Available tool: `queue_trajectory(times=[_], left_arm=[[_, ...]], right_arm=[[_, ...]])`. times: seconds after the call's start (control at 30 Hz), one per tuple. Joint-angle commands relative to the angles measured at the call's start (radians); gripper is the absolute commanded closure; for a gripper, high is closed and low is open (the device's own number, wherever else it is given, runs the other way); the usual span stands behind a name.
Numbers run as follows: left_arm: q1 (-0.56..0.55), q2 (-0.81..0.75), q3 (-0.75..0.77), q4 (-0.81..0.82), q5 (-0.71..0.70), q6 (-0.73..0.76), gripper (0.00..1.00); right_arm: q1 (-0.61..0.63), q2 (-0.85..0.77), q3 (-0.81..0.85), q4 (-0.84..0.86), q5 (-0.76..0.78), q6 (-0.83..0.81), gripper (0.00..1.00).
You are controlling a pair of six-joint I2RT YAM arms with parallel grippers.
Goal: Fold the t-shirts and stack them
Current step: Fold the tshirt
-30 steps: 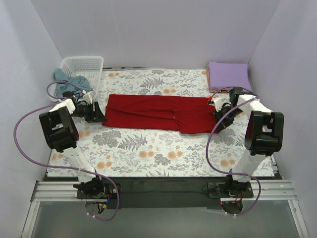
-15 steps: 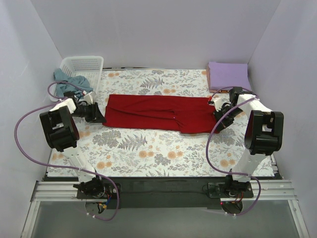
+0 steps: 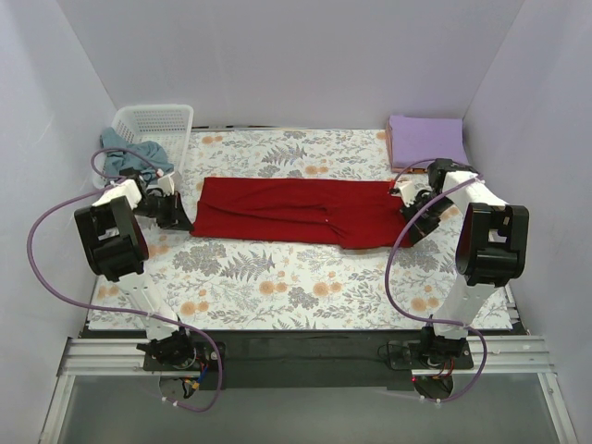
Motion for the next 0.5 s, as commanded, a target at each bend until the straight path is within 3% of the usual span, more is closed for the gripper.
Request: queue_trajectory(times=[0.0, 0.23, 0.47], left_arm=[[0.012, -0.019, 0.044, -0.048, -0.057, 0.035, 1.00], [0.022, -0.085, -0.085, -0.074, -0.082, 0.103, 1.00], [0.022, -0.073, -0.122, -0.017, -0.085, 0.072, 1.00]], right_arm=[[0.000, -0.024, 0.009, -0.075, 0.061, -0.044, 0.99], [0.000, -0.055, -0.129, -0.086, 0.087, -0.066, 0.99], [0.000, -0.035, -0.126, -0.092, 0.038, -0.031, 0.99]])
